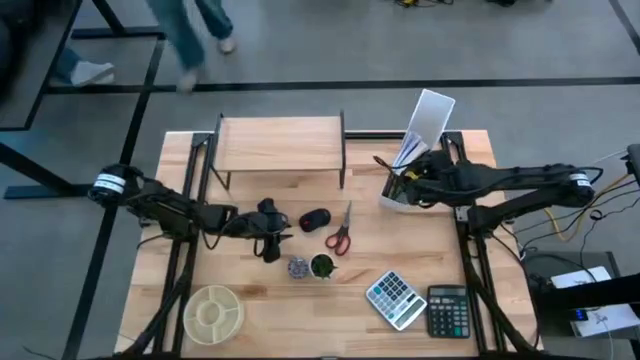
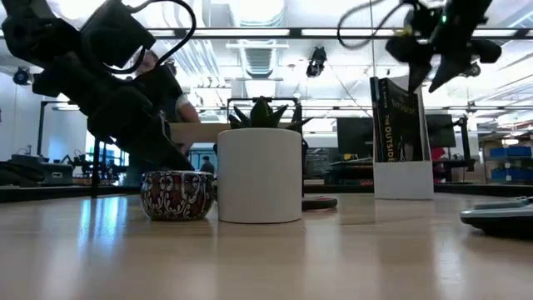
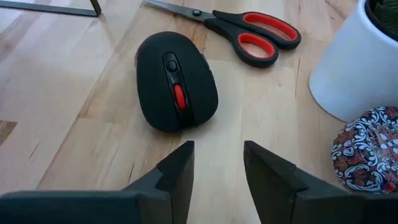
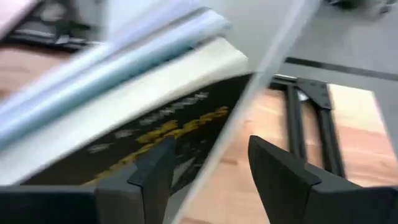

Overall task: Stock shelves
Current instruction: Remove the black book from the white file holder

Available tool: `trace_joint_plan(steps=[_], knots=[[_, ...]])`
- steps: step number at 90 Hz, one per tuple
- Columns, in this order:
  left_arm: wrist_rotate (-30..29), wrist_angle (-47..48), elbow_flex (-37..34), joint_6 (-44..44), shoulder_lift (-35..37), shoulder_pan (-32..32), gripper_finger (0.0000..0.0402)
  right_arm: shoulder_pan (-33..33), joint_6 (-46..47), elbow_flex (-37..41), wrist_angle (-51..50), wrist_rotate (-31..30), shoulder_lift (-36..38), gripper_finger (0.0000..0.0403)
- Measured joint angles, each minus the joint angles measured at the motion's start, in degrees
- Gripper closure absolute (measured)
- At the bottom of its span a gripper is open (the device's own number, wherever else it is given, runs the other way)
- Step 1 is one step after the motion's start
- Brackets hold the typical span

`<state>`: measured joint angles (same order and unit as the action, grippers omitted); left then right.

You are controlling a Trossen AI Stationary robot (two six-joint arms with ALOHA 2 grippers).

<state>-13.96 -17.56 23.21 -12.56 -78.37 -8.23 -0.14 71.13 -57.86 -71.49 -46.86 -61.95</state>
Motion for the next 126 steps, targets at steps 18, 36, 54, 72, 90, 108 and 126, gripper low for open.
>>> trace_joint_plan(steps=[18, 36, 54, 72, 90, 108, 126], knots=[[0.0, -0.16, 0.01, -0.42, 0.0, 0.01, 0.0271, 7.1, 1.27, -3.79, 0.78, 0.39, -0.93, 0.0211], [0.0, -1.05, -0.01, -0.42, 0.0, 0.0, 0.028, 12.19, 3.83, -2.05, 7.24, 0.26, -5.39, 0.021], [0.0, -1.36, 0.0, -0.41, 0.0, 0.01, 0.0289, 12.08, 3.95, -1.86, 8.95, -2.51, -11.03, 0.0192], [0.0, -1.33, 0.0, -0.2, 0.0, 0.01, 0.0292, 10.15, 7.29, -1.86, 8.77, -5.79, -13.61, 0.0161], [0.0, -1.3, -0.01, 0.0, 0.0, 0.02, 0.0283, 7.94, 8.75, -1.84, 5.43, -5.89, -13.8, 0.0153], [0.0, -1.33, 0.0, -0.08, 0.0, 0.01, 0.0274, 7.24, 14.02, -1.84, 0.76, -5.71, -13.03, 0.0178], [0.0, -1.53, -0.01, -0.17, 0.0, 0.02, 0.0278, 7.12, 14.59, -1.84, 1.45, -6.04, -12.39, 0.0206]])
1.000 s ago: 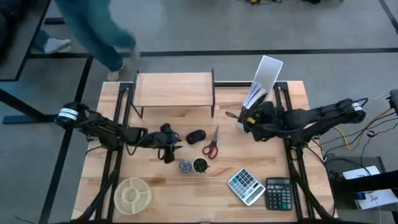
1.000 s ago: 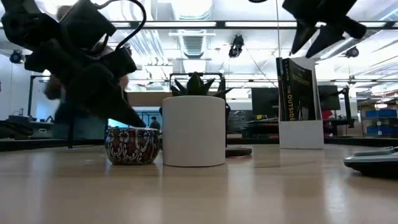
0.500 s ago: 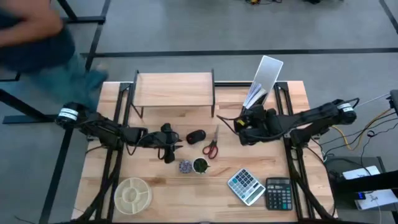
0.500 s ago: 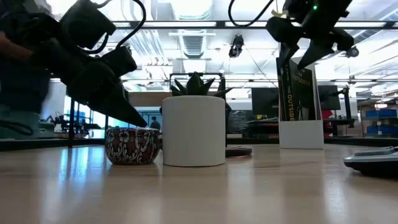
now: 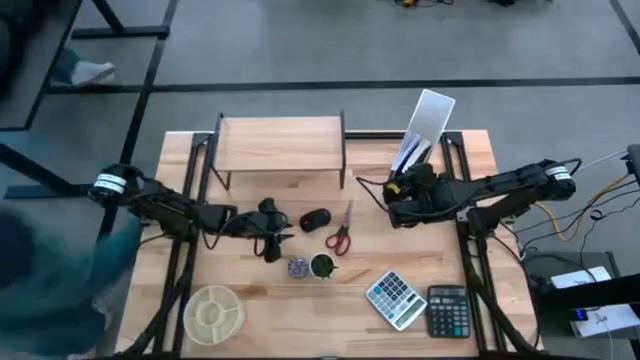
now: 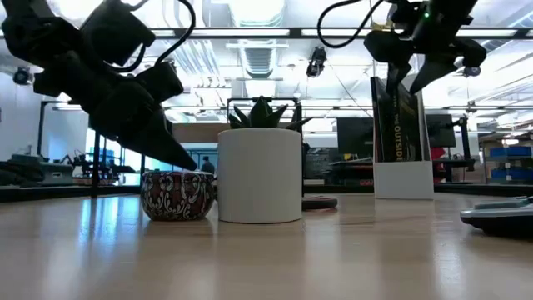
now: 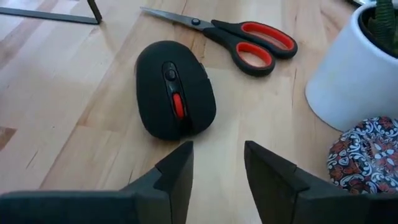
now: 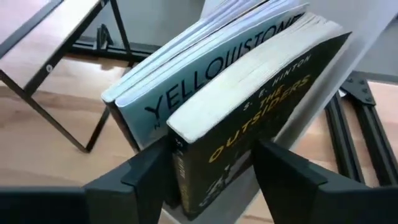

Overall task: Stock shelves
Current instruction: Remove the black book from the white file holder

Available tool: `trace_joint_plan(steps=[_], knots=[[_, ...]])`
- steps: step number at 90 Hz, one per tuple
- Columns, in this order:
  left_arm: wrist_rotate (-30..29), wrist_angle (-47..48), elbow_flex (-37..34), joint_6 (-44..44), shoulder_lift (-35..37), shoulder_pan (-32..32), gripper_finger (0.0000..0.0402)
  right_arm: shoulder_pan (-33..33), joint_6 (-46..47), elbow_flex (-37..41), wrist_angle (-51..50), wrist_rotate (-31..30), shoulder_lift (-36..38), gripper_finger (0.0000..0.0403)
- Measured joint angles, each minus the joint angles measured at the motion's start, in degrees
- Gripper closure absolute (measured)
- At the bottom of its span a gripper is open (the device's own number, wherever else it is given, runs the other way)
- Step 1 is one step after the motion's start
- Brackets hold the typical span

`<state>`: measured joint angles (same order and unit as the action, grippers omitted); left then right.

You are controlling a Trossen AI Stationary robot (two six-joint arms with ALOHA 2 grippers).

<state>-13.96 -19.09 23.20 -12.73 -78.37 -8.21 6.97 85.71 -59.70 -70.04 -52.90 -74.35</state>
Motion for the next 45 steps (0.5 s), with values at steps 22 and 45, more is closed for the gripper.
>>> trace_joint_plan(steps=[22, 45], knots=[[0.0, -2.17, 0.0, 0.17, 0.0, -0.01, 0.0293, -2.81, -0.14, 0.01, 2.29, -1.64, -1.63, 0.0234], [0.0, -2.34, 0.0, 0.2, 0.0, -0.02, 0.0295, -3.24, -1.74, 0.08, 5.38, -2.27, -2.72, 0.0233]])
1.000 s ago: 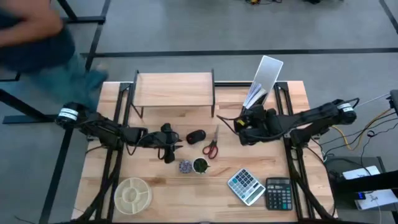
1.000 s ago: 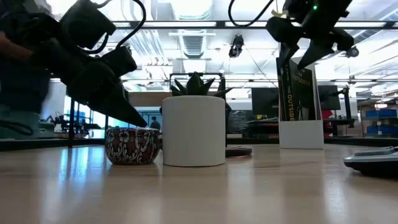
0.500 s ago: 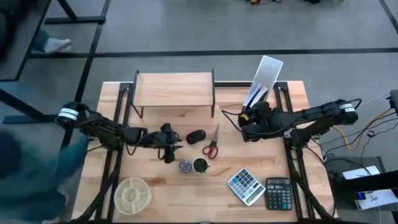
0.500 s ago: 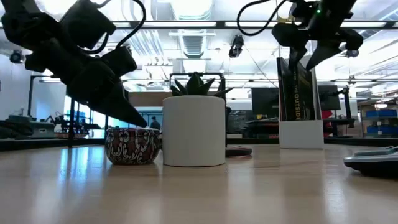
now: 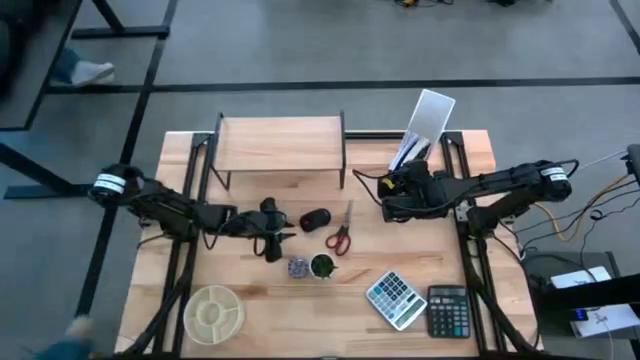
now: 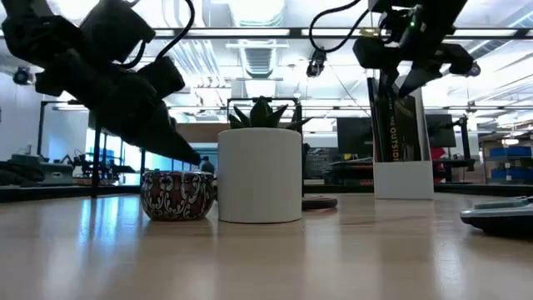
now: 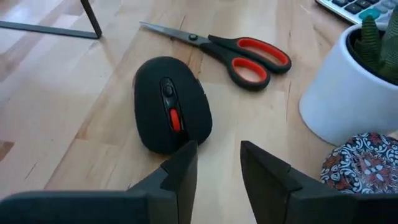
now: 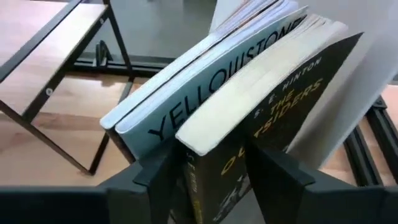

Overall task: Stock shelves
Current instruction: Remove the black book from the white file holder

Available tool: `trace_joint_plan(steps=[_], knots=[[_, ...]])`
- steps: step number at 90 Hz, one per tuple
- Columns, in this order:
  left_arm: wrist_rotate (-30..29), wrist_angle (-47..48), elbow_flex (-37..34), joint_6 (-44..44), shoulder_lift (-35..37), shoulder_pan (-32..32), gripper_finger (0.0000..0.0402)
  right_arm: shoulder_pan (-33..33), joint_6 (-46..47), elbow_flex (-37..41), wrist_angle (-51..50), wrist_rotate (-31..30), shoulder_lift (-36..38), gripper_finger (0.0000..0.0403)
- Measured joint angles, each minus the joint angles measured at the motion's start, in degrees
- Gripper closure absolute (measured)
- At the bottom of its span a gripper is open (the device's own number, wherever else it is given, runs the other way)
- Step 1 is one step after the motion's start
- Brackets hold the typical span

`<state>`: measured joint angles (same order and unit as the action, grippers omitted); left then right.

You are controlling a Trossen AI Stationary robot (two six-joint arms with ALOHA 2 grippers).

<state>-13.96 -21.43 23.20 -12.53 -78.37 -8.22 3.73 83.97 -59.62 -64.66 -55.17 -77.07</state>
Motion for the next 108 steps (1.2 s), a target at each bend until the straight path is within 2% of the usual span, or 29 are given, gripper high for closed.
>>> trace_joint_plan(steps=[25, 39, 48, 71, 89, 108], knots=[[0.0, 0.02, 0.0, 0.0, 0.0, 0.0, 0.0281, -2.28, 0.63, 0.98, 0.22, -0.52, 0.01, 0.0203], [0.0, 0.02, 0.0, 0.0, 0.0, 0.0, 0.0274, -2.04, 4.0, 1.56, -0.01, 0.17, 0.01, 0.0192], [0.0, 0.02, 0.0, 0.0, 0.0, 0.01, 0.0275, -1.38, 6.73, 1.58, 0.97, -0.72, 0.01, 0.0194], [0.0, -1.01, 0.0, 0.02, 0.0, 0.0, 0.0289, -3.04, 5.68, 2.21, 1.68, -3.18, -0.4, 0.0213], [0.0, -0.94, 0.0, 0.02, 0.0, 0.01, 0.0299, -3.66, 4.57, 2.81, 1.85, -2.92, -0.4, 0.0246], [0.0, -0.93, 0.0, 0.02, 0.0, 0.0, 0.0295, -3.66, 3.82, 2.81, 1.96, -3.44, -0.4, 0.0336]])
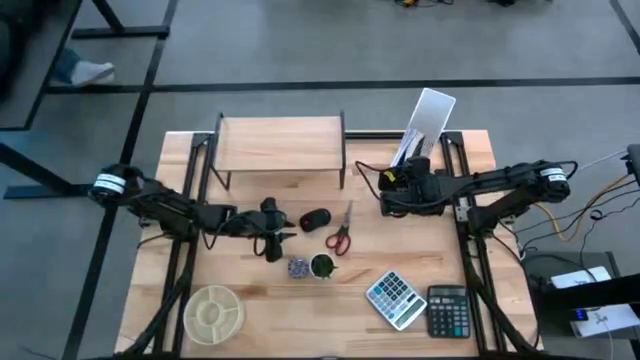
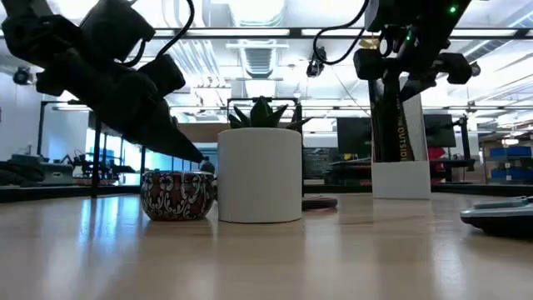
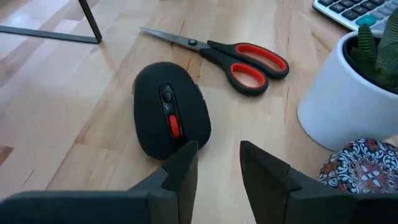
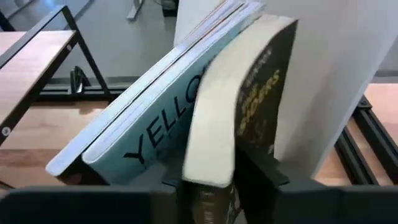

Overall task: Stock shelves
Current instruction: Remove the black book from the white file holder

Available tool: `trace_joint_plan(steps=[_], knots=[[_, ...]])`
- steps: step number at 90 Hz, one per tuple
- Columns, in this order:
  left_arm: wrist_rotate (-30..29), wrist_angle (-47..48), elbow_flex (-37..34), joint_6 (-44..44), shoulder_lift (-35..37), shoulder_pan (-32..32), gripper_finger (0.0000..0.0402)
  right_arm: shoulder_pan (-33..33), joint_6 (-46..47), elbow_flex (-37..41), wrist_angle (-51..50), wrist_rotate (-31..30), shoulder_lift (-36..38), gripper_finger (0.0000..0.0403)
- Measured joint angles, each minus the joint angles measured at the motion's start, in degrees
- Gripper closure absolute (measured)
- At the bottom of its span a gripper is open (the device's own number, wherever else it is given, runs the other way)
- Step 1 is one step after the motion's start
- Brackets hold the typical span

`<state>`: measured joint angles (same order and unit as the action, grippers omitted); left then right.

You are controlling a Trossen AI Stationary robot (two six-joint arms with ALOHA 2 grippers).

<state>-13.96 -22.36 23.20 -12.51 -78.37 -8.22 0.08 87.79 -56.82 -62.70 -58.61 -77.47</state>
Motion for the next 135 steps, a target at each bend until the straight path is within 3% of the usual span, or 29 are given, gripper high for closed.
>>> trace_joint_plan(steps=[8, 30, 58, 74, 88, 104, 121, 135], knots=[[0.0, 0.01, 0.0, 0.0, 0.0, -0.01, 0.029, 0.0, -0.65, 0.0, -0.03, -0.21, 0.0, 0.0369], [0.0, 0.07, 0.0, 0.02, 0.0, -0.01, 0.0277, 0.66, -2.91, -2.13, -0.29, -2.3, 0.14, 0.0369], [0.0, 0.1, 0.0, 0.0, -0.02, 0.01, 0.0279, 0.92, -13.8, -16.74, -9.65, -2.13, 0.18, 0.0366], [0.0, 0.1, 0.0, 0.02, 0.0, 0.01, 0.029, 1.59, -26.61, -27.56, -10.61, 2.0, 0.22, 0.0367], [0.0, 0.1, 0.0, 0.02, 0.0, 0.01, 0.0298, 2.15, -34.77, -36.1, -11.6, 12.4, 0.25, 0.0368], [0.0, 0.03, 0.0, 0.0, 0.0, 0.0, 0.0301, 4.37, -33.98, -41.92, -17.7, 21.16, 0.26, 0.0368], [0.0, -1.06, 0.0, 0.0, 0.0, 0.01, 0.0293, 7.19, -26.48, -42.73, -27.43, 19.95, 0.26, 0.0368], [0.0, -1.63, 0.0, 0.0, 0.0, -0.01, 0.0285, 7.93, -24.77, -40.18, -27.37, 19.65, 0.52, 0.0368]])
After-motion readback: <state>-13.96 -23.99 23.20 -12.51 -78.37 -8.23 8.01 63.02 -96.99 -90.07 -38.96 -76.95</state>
